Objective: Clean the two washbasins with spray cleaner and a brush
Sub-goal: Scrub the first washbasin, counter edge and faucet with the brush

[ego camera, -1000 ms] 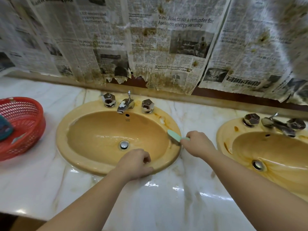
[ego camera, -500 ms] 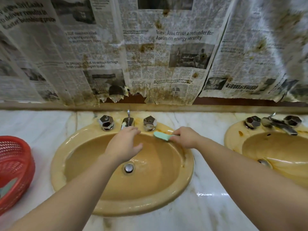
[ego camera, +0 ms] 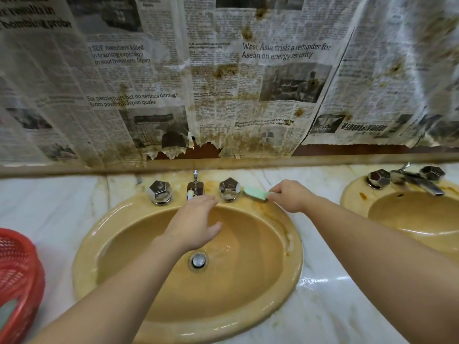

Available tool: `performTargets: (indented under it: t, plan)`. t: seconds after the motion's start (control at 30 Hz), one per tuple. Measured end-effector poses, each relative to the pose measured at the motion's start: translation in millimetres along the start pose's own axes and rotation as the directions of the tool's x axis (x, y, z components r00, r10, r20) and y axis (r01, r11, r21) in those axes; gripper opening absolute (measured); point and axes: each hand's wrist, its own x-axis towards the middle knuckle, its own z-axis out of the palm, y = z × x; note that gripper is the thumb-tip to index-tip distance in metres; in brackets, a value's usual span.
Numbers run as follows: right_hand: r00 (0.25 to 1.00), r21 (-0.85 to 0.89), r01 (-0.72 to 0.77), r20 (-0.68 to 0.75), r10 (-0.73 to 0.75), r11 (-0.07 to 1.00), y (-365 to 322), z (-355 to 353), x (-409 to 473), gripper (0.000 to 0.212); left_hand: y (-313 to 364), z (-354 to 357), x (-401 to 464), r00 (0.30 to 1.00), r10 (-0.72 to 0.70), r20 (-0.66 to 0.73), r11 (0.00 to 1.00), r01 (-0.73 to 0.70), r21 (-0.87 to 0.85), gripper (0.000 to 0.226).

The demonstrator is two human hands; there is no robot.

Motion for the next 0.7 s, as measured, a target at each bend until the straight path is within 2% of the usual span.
performTargets:
  t: [0.13, 0.23, 0.33, 0.37, 0.47, 0.5, 0.57, 0.6, 0.63, 0.7]
  plan:
    - [0.992, -0.019, 0.039, 0.123, -0.037, 0.999, 5, -1, 1, 0.021, 4, 2, 2, 1.0, -0.014, 0.018, 1.0, 0.014, 0.019, 0.079]
    - [0.999, -0.05, 0.041, 0.006, -0.04, 0.998, 8, -6, 5, 0.024, 8, 5, 3, 0.999, -0.042, 0.006, 0.999, 0.042, 0.031, 0.085]
    - [0.975, -0.042, 0.069, 0.213, -0.058, 0.997, 8, -12, 4, 0.02, 11, 6, 3, 0.997, -0.072, 0.006, 0.997, 0.072, 0.03, 0.087]
    - [0.974, -0.071, 0.085, 0.215, -0.068, 0.994, 7, -12, 5, 0.022, 13, 6, 3, 0.997, -0.08, 0.009, 0.996, 0.08, 0.032, 0.088]
    - [0.995, -0.17, 0.098, 0.001, -0.099, 0.981, 9, -12, 11, 0.029, 18, 5, 4, 0.994, -0.109, 0.02, 0.994, 0.108, 0.03, 0.094]
    - [0.995, -0.149, 0.101, 0.032, -0.097, 0.984, 9, -13, 13, 0.028, 19, 5, 5, 0.993, -0.117, 0.022, 0.993, 0.117, 0.03, 0.096]
    - [0.967, -0.113, 0.138, 0.229, -0.109, 0.984, 5, -16, 12, 0.021, 21, 5, 7, 0.991, -0.133, 0.023, 0.991, 0.133, 0.024, 0.099]
    - [0.957, -0.125, 0.16, 0.262, -0.123, 0.979, 4, -18, 11, 0.021, 21, 5, 7, 0.99, -0.139, 0.023, 0.99, 0.139, 0.021, 0.099]
    - [0.967, -0.15, 0.168, 0.219, -0.133, 0.974, 3, -18, 12, 0.025, 21, 5, 7, 0.989, -0.145, 0.022, 0.989, 0.144, 0.018, 0.1]
    - [0.989, -0.178, 0.148, 0.021, -0.146, 0.973, 7, -15, 16, 0.031, 22, 5, 6, 0.988, -0.151, 0.02, 0.988, 0.151, 0.015, 0.098]
